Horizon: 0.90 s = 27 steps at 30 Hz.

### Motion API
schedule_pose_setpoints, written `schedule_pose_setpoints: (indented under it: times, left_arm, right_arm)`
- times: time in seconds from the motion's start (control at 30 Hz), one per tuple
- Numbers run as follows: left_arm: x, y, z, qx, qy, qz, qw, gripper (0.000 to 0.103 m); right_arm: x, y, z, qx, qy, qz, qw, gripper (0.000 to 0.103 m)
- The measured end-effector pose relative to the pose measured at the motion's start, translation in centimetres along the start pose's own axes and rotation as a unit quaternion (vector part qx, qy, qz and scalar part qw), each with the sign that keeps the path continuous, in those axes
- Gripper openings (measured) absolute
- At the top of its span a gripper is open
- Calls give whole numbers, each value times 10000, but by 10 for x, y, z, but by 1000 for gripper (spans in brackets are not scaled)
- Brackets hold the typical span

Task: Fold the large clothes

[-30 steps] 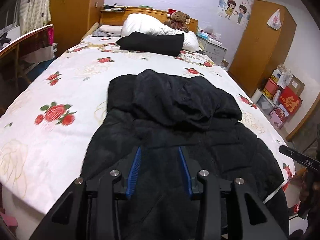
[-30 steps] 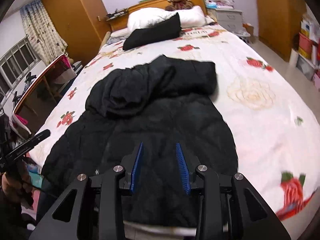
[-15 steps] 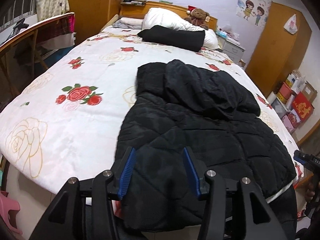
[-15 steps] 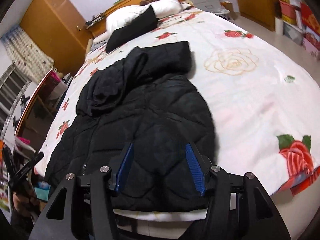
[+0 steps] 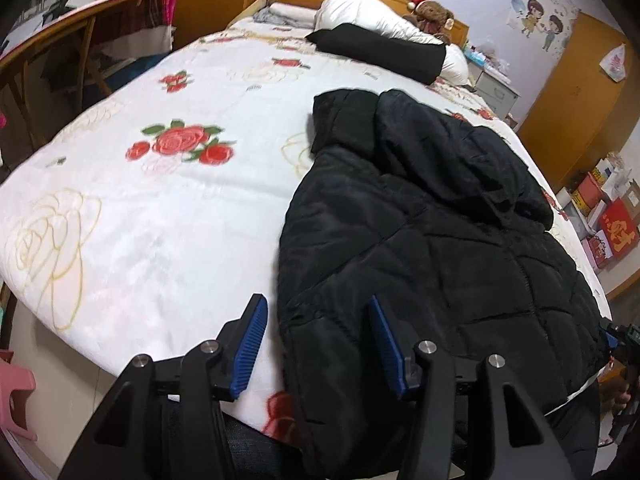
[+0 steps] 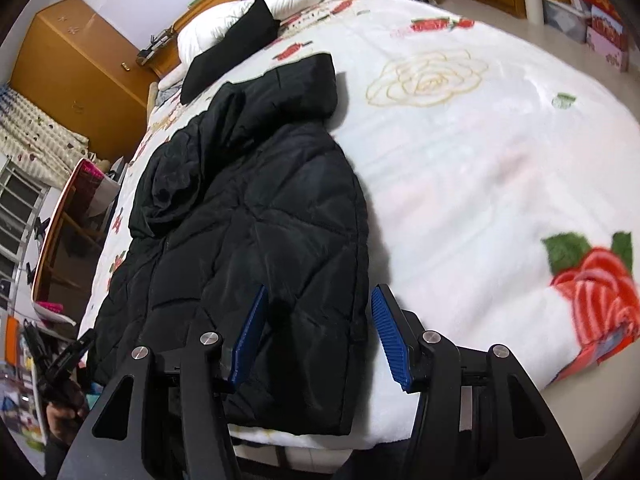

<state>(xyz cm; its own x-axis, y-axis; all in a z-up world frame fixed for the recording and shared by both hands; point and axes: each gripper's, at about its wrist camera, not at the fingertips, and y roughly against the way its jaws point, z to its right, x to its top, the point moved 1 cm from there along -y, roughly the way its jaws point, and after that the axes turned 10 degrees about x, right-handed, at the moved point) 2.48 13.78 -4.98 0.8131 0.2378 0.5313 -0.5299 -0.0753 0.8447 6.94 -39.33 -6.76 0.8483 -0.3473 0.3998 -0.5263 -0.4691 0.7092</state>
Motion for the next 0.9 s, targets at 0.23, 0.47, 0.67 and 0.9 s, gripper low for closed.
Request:
schedule_pose_setpoints:
  times: [0.23,0.47,0.67,0.9]
  left_arm:
    - [-10,-11,-3,-238,189,-343,9989,62]
    - [-21,-15,11,-428,-28,-523,9977,62]
    - [-19,-14,9,-458,62,-531,9975,46]
    - [-12,-6,8,-513,117,-372,9979,29]
  right_arm:
    - [-7,-7,1,152,-10,-247,9996,55]
    - [-13,-11,-3,297,70,-487,9983,56]
    - [-12,-10,0,548,14,-667,9963,42]
    - [-12,-9,6,663,-171,-661,9955,24]
